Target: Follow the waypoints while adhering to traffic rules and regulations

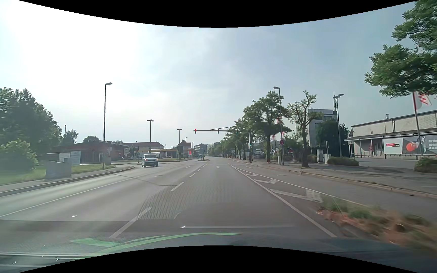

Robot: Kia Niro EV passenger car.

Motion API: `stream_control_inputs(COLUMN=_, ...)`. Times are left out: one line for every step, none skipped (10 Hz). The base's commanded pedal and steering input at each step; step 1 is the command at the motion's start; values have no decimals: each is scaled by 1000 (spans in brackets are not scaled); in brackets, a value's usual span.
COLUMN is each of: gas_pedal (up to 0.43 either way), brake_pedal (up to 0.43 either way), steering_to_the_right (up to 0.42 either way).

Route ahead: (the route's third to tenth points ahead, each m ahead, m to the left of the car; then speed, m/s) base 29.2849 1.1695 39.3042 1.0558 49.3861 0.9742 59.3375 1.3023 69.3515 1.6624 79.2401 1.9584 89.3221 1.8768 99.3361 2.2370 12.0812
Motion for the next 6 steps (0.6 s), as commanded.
stream_control_inputs(gas_pedal=130, brake_pedal=0, steering_to_the_right=2)
stream_control_inputs(gas_pedal=130, brake_pedal=0, steering_to_the_right=1)
stream_control_inputs(gas_pedal=130, brake_pedal=0, steering_to_the_right=1)
stream_control_inputs(gas_pedal=138, brake_pedal=0, steering_to_the_right=1)
stream_control_inputs(gas_pedal=138, brake_pedal=0, steering_to_the_right=1)
stream_control_inputs(gas_pedal=138, brake_pedal=0, steering_to_the_right=0)
